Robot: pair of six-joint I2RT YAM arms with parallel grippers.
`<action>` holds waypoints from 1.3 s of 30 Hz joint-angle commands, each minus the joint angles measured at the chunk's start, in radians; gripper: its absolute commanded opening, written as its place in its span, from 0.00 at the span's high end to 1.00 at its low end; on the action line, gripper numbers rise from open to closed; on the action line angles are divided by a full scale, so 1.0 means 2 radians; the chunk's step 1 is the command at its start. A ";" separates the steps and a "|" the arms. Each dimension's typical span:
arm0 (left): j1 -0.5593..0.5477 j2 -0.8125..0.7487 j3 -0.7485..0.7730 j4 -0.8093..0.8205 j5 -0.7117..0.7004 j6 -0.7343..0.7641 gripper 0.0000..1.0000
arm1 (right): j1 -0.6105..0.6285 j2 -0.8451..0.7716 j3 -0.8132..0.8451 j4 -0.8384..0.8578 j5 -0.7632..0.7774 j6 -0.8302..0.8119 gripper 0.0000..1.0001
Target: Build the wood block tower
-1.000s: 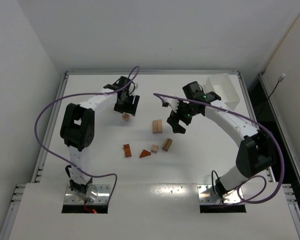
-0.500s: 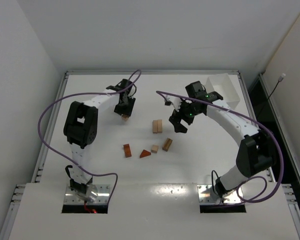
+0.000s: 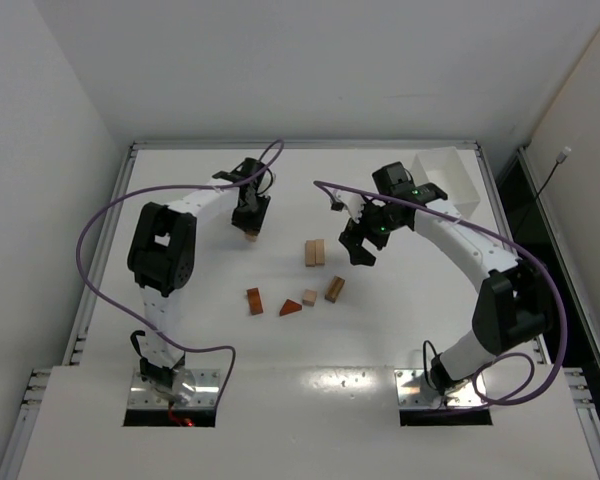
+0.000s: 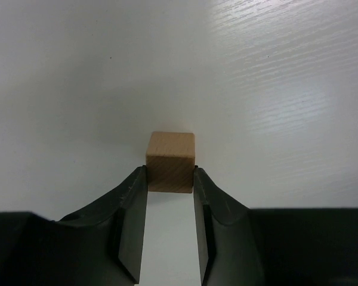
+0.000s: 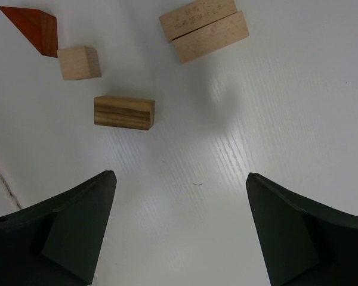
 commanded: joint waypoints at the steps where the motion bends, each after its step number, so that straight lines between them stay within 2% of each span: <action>1: -0.001 0.005 0.010 -0.001 0.009 0.005 0.95 | -0.003 -0.020 -0.004 0.015 -0.013 0.004 0.11; 2: -0.006 -0.001 0.005 -0.001 0.009 0.005 1.00 | -0.003 -0.020 -0.004 0.019 -0.013 0.004 0.11; 9: -0.049 -0.093 -0.059 0.027 0.015 -0.013 1.00 | -0.003 -0.029 -0.013 0.024 -0.008 0.009 0.11; 15: -0.069 -0.115 -0.048 0.017 0.058 0.028 1.00 | -0.003 -0.034 -0.022 0.024 -0.012 0.009 0.11; 21: -0.073 -0.093 0.020 -0.014 0.136 0.108 1.00 | -0.003 -0.038 -0.022 0.024 -0.017 0.009 0.11; 24: -0.073 -0.062 0.070 -0.043 0.162 0.134 0.92 | -0.003 -0.043 -0.027 0.024 -0.022 0.009 0.11; 25: -0.073 -0.056 0.082 -0.050 0.170 0.142 0.86 | -0.008 -0.048 -0.027 0.024 -0.026 0.009 0.11; 28: -0.073 -0.038 0.125 -0.074 0.195 0.168 0.83 | -0.017 -0.053 -0.032 0.024 -0.026 0.009 0.11; 35: -0.089 0.048 0.245 -0.150 0.194 0.202 0.83 | -0.037 -0.062 -0.046 0.028 -0.031 0.009 0.11; 39: -0.099 0.087 0.299 -0.182 0.184 0.206 0.79 | -0.048 -0.066 -0.052 0.028 -0.041 0.009 0.11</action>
